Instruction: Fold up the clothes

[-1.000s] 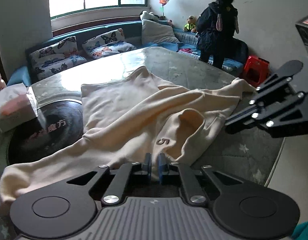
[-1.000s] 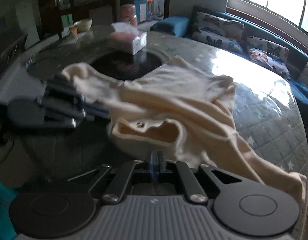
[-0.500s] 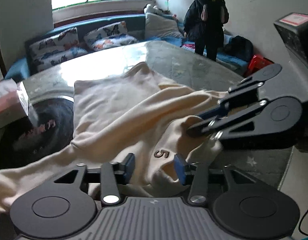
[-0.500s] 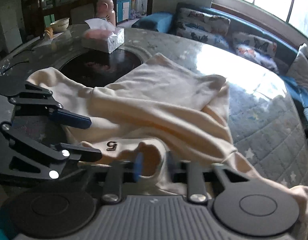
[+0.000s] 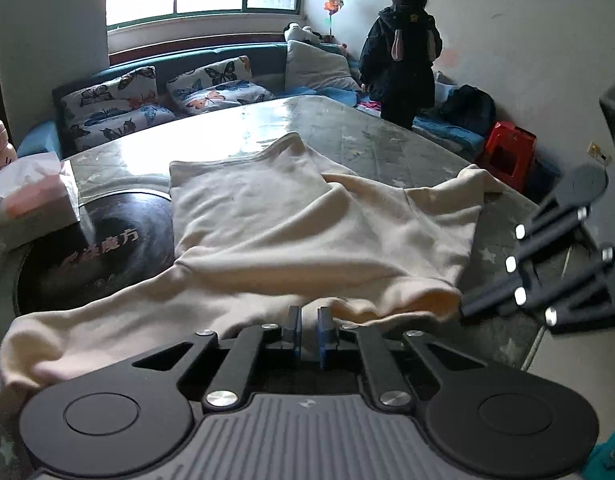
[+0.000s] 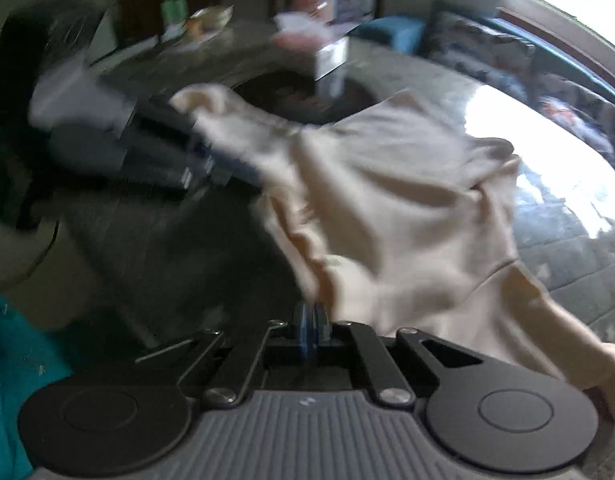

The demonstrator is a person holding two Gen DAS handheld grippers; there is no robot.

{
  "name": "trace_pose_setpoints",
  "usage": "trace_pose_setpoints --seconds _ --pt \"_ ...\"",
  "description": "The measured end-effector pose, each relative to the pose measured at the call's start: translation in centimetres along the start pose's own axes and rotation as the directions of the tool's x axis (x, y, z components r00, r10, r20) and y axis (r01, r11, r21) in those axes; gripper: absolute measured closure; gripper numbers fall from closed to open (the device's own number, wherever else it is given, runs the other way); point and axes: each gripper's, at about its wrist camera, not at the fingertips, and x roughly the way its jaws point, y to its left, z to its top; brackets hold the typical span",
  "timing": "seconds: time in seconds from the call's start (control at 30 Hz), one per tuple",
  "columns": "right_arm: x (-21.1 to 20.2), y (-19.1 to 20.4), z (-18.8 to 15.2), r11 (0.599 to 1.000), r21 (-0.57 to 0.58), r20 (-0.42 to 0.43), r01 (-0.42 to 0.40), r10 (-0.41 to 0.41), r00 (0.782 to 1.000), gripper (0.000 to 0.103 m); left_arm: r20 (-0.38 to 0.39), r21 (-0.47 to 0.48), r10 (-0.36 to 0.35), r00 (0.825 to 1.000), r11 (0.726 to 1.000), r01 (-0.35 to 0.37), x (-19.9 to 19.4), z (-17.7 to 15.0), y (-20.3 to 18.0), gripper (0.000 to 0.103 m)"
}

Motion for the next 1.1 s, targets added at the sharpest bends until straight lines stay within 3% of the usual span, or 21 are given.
trace_pose_setpoints --seconds 0.13,0.2,0.23,0.33,0.37,0.47,0.53,0.6,0.67,0.7,0.77,0.87,1.0,1.1 --pt "-0.8 0.2 0.2 1.000 -0.003 0.041 -0.007 0.007 0.999 0.097 0.032 -0.012 -0.005 0.999 1.000 0.006 0.2 1.4 0.5 0.091" --pt "-1.4 -0.5 0.9 0.999 0.022 0.091 0.036 -0.038 0.995 0.091 0.041 -0.006 -0.040 0.998 0.999 0.040 0.9 2.0 0.4 0.075" --pt "-1.5 -1.0 1.2 0.998 0.034 0.104 0.051 -0.055 0.993 0.090 0.025 0.002 -0.036 0.999 0.999 0.036 1.5 2.0 0.2 0.073" --pt "-0.3 -1.9 2.0 0.996 0.055 0.093 0.069 -0.074 0.993 0.083 -0.027 0.021 -0.028 0.999 0.999 0.029 3.3 1.7 -0.4 0.064" --pt "0.3 -2.0 2.1 0.996 0.053 0.086 0.068 -0.073 0.994 0.077 -0.044 0.022 -0.022 0.999 0.999 0.023 3.8 1.4 -0.6 0.054" --pt "2.1 -2.0 2.1 0.998 0.042 0.058 0.055 -0.057 0.997 0.073 -0.068 0.030 -0.019 0.997 0.999 0.021 4.6 0.5 -0.7 0.056" --pt "3.0 -1.9 1.9 0.998 0.037 0.040 0.053 -0.055 0.998 0.069 -0.070 0.055 -0.016 0.997 0.998 0.020 4.8 0.0 -0.9 0.066" --pt "3.6 -1.7 1.6 0.997 0.025 0.027 0.075 -0.076 0.997 0.066 -0.064 0.062 -0.008 0.998 0.998 0.012 4.6 -0.3 -1.0 0.085" --pt "4.0 -1.6 1.3 0.993 0.017 0.016 0.118 -0.118 0.993 0.071 -0.052 0.057 -0.006 0.999 0.998 0.009 4.1 -0.4 -1.0 0.089" --pt "4.0 -1.7 1.2 0.992 0.019 0.016 0.125 -0.125 0.992 0.089 -0.037 0.058 -0.013 0.999 0.998 0.015 3.4 -0.4 -1.1 0.089" --pt "3.4 -1.7 1.1 0.994 0.027 0.024 0.108 -0.108 0.994 0.098 -0.012 0.076 -0.025 1.000 0.997 0.026 2.0 -0.4 -1.3 0.089" --pt "2.7 -1.1 0.9 0.999 -0.002 0.009 0.050 -0.050 0.999 0.098 -0.039 0.133 -0.034 0.999 0.990 0.039 1.1 -1.0 -1.7 0.089" --pt "2.8 -0.5 0.3 0.999 -0.037 -0.031 -0.031 0.030 0.999 0.097 -0.120 0.114 -0.057 0.991 0.991 0.071 1.9 -1.9 -1.0 0.083" --pt "1.3 -1.6 0.7 0.996 -0.008 -0.018 -0.085 0.085 0.996 0.089 -0.102 0.093 -0.073 0.992 0.992 0.083 1.0 -1.3 -0.1 0.079"
